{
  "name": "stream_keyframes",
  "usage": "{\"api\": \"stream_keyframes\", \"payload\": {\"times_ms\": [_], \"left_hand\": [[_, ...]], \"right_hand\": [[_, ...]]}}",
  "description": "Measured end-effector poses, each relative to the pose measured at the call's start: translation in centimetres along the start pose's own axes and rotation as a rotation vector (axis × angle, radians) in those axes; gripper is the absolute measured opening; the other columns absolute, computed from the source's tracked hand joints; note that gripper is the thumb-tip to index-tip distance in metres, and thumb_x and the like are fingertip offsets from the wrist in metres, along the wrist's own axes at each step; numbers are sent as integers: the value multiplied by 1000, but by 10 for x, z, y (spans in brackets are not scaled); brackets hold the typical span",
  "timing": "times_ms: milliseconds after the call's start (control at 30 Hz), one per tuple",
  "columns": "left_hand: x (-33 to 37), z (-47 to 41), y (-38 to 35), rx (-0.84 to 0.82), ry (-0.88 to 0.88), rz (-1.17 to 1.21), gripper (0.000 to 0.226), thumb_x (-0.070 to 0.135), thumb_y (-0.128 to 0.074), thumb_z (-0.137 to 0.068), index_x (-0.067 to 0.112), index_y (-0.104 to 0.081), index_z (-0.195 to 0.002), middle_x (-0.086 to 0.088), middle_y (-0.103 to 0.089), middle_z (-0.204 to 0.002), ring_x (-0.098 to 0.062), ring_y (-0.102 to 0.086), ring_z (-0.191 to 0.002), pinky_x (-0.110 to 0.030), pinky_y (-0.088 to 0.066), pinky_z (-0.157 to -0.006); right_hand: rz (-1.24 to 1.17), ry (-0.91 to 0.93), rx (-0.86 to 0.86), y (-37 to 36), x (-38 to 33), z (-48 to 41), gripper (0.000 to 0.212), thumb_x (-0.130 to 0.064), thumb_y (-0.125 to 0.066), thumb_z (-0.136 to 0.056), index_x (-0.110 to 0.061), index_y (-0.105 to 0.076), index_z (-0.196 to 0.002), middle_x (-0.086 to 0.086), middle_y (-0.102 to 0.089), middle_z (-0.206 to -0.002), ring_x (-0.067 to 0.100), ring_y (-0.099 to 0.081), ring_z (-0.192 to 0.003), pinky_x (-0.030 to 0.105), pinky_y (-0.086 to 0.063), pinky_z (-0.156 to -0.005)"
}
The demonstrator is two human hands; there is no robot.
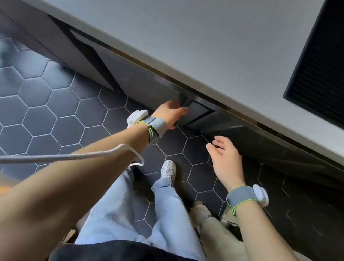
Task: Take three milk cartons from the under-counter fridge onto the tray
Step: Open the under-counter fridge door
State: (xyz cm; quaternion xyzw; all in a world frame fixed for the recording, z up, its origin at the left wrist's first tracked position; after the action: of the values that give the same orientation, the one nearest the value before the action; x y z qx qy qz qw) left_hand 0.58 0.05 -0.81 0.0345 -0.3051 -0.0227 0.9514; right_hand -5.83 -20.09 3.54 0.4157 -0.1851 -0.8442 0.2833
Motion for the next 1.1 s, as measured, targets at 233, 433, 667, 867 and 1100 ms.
{"api": "stream_keyframes", "payload": {"times_ms": [233,433,667,867,1100], "left_hand": [[14,-35,-25,33,-124,-257,70,39,-74,-81,16,-48,-142,-8,-60,-138,-29,-61,-121,-35,-54,-96],[14,-52,-37,74,-199,-465,67,45,-70,-82,17,-52,-139,-8,-62,-136,-26,-60,-122,-23,-40,-84],[-19,-14,-33,126,-303,-550,48,34,-69,-85,13,-56,-126,-12,-66,-124,-32,-61,-115,-28,-42,-81],[-63,26,4,38,-149,-514,44,26,-72,-83,15,-58,-123,-10,-68,-118,-28,-64,-111,-29,-46,-88],[-112,71,41,148,-70,-323,34,7,-57,-85,15,-61,-118,-11,-67,-88,-36,-54,-81,-31,-44,-67]], "right_hand": [[20,-13,-13,1,22,-29,37,-29,-63,-96,-20,-60,-132,-2,-69,-126,13,-64,-109,40,-48,-106],[25,17,-27,-3,35,-45,37,-30,-63,-95,-22,-61,-131,-3,-69,-124,13,-65,-110,36,-50,-102],[24,79,-11,2,23,-58,40,-33,-62,-95,-23,-59,-133,-5,-67,-126,7,-63,-105,26,-47,-92],[51,133,-123,-17,7,-50,42,-29,-63,-95,-20,-58,-136,-1,-66,-131,10,-63,-111,27,-48,-96],[134,184,-409,-79,-19,-27,51,-32,-67,-93,-18,-57,-141,5,-66,-137,14,-64,-119,37,-48,-109]]}}
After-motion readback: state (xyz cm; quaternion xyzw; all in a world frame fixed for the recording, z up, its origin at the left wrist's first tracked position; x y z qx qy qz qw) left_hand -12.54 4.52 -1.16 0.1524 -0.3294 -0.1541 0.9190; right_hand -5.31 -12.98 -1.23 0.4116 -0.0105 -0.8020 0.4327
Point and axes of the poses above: each hand's wrist, its own z-axis away from the middle knuckle, its own y-axis out of the back of the hand, x = y × z, the point moved 1 cm from there along -z, towards the middle knuckle
